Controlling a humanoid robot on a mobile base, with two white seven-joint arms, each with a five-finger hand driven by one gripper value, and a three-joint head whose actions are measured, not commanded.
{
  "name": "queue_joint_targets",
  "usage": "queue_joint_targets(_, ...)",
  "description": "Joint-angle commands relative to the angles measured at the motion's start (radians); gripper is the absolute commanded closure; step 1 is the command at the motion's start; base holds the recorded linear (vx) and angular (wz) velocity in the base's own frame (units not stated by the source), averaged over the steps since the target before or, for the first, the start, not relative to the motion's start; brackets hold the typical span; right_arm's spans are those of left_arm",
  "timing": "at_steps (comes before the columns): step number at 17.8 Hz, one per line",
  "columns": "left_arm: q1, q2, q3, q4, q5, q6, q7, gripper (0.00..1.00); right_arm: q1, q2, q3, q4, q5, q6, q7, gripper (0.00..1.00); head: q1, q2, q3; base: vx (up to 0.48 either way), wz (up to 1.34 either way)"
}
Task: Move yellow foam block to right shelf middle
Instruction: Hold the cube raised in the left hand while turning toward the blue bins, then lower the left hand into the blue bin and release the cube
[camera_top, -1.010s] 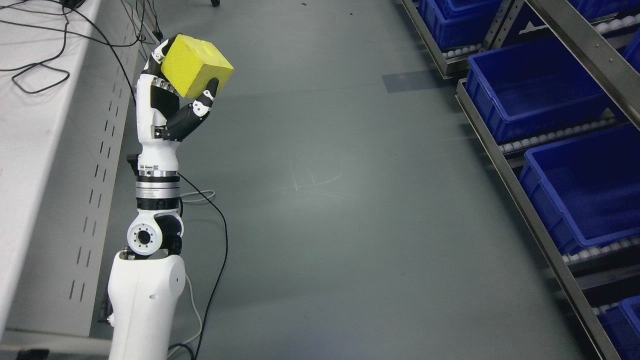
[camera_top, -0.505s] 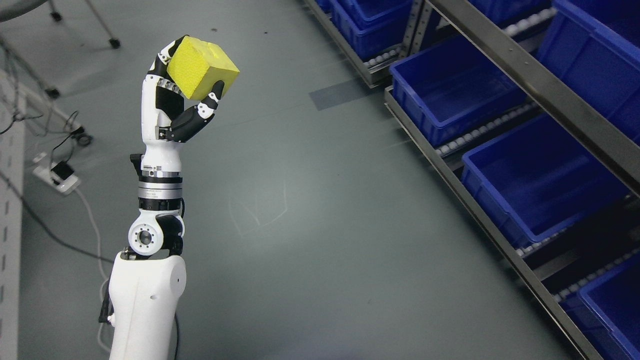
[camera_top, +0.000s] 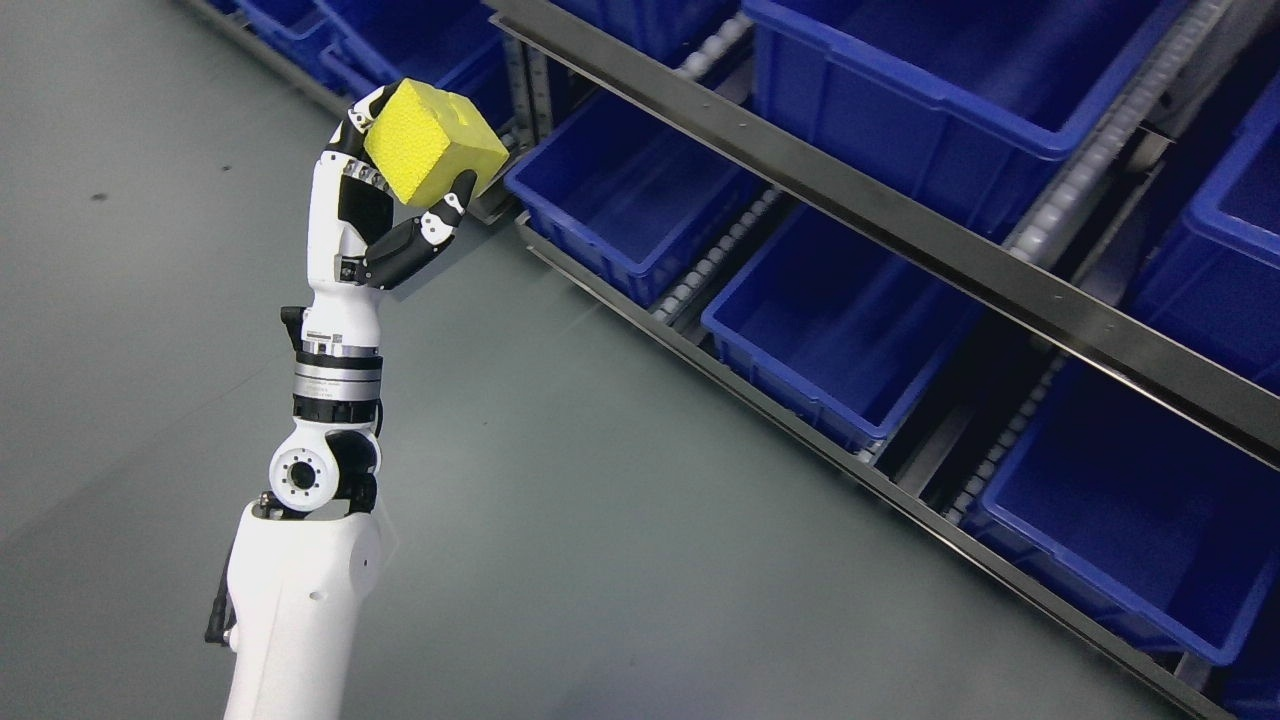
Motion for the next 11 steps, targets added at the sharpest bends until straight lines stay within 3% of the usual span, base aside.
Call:
queue_joint_targets(1,0.000,0.017,-0.031,-0.021,0.000,-0.006,-0.005,0.69,-0.002,-0.017,0.000,-0.017,-0.001,0.001,0.000,0.00,0.0000,0.000,0.000,0.246,-0.83)
queue_joint_targets(7,0.001,0.017,-0.048,-0.070,0.000,-0.006,-0.007,0.69,-0.003,-0.017,0.000,-0.017,0.000,0.001,0.000,0.00,0.0000,0.000,0.000,0.216,-0.68)
queue_joint_targets(11,-0.014,0.017,-0.128,-0.164,0.002,-0.003,-0.007,0.69,-0.003,-0.017,0.000,-0.017,0.000,0.001,0.000,0.00,0.0000,0.000,0.000,0.182,-0.55)
